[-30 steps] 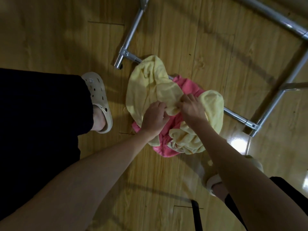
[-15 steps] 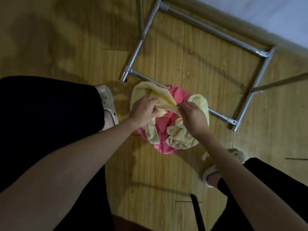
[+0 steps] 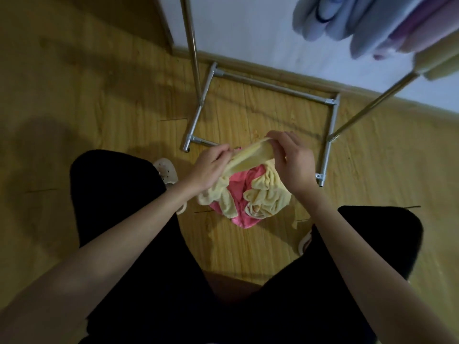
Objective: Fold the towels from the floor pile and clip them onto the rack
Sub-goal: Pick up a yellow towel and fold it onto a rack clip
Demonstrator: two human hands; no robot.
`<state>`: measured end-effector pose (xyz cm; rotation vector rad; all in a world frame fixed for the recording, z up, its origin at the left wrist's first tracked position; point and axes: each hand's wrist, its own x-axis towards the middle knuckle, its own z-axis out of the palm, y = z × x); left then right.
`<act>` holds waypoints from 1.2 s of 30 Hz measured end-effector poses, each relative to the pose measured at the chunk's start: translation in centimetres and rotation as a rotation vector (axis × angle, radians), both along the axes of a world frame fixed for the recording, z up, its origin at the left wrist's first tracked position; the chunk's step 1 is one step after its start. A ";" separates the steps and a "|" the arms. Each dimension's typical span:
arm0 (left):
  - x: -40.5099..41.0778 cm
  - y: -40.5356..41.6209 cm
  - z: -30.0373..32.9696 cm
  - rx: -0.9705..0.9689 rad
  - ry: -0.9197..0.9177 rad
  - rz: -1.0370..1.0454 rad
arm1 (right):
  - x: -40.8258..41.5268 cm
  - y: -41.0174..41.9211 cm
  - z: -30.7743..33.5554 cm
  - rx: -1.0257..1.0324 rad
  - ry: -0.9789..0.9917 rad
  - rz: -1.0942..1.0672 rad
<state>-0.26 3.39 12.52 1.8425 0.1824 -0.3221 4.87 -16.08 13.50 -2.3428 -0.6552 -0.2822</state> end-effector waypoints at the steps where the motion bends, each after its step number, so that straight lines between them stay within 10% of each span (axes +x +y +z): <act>1: -0.5 -0.1 1.0 -0.005 -0.021 -0.036 | -0.5 0.0 1.0 0.023 -0.019 -0.012; 9: -4.1 1.0 4.5 0.345 -0.254 -0.275 | -4.1 -0.8 7.0 0.135 -0.111 -0.110; 17: -4.8 1.4 6.3 0.434 -0.146 0.024 | -6.1 -2.3 9.3 0.064 -0.250 -0.094; 36: -3.7 -0.7 15.0 -0.084 -0.146 0.621 | -11.6 -2.4 5.1 -0.171 -0.247 0.238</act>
